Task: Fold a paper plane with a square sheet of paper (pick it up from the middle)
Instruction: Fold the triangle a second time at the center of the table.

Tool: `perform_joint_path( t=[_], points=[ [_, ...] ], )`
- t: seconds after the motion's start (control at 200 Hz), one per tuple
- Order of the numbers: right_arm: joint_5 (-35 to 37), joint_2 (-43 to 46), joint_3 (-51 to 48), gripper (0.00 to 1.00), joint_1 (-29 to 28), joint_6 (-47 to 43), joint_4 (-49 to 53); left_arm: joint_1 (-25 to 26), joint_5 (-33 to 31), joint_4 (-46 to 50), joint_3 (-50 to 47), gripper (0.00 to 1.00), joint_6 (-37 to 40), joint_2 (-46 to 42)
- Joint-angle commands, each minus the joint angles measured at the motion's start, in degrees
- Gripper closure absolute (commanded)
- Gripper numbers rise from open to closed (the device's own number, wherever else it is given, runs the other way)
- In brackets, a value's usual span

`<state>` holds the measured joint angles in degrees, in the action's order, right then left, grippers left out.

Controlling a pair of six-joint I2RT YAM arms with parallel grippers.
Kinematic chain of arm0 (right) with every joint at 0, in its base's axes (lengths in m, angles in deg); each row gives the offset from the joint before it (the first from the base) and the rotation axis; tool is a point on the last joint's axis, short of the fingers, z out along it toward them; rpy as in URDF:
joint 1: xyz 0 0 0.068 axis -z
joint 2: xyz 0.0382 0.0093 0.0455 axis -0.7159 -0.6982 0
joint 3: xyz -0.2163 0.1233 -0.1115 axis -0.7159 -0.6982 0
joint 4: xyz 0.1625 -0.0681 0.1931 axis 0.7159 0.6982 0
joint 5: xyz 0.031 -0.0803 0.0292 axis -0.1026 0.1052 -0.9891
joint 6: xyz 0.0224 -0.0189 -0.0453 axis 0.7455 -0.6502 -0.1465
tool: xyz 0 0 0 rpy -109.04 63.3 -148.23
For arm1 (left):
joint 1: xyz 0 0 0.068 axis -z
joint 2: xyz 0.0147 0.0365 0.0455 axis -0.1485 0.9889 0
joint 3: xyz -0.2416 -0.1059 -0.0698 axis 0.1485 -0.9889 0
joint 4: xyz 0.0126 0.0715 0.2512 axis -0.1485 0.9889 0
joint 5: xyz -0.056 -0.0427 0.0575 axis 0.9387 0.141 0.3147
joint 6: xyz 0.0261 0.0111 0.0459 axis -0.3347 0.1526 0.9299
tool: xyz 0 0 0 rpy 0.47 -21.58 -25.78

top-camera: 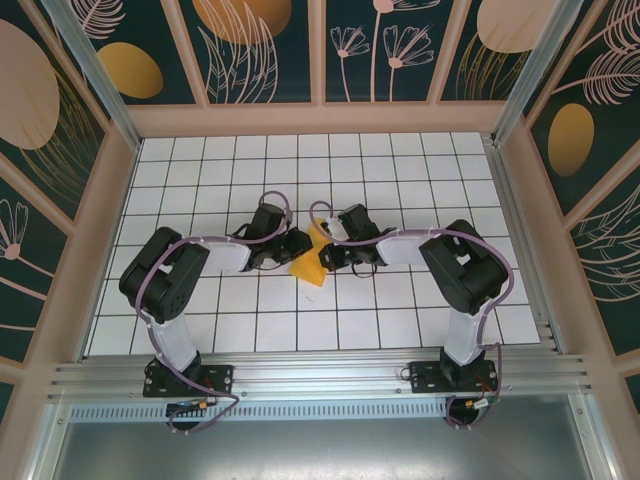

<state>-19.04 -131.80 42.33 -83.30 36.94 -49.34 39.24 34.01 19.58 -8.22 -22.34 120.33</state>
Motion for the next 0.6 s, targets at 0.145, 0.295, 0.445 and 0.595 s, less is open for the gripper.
perform_joint_path(
  t=[0.145, 0.295, 0.445, 0.595],
  points=[
    [2.0, -1.7, 0.2, 0.94, -0.6, -1.1, 1.2, -0.1, -5.4, 3.8, 0.0, 0.84, 2.2, 2.9],
    [2.2, -1.7, 0.2, 0.94, -0.6, -1.2, 1.2, -0.1, -4.9, 3.9, 0.6, 0.84, 2.6, 1.1],
    [2.3, -1.7, 0.2, 0.94, -0.7, -1.3, 1.4, -0.5, -4.7, 4.8, 3.3, 0.82, 3.7, -0.8],
    [2.5, -1.8, 0.5, 0.94, -0.7, -1.4, 1.6, -0.8, -4.1, 4.9, 5.4, 0.81, 4.2, 0.2]
  ],
)
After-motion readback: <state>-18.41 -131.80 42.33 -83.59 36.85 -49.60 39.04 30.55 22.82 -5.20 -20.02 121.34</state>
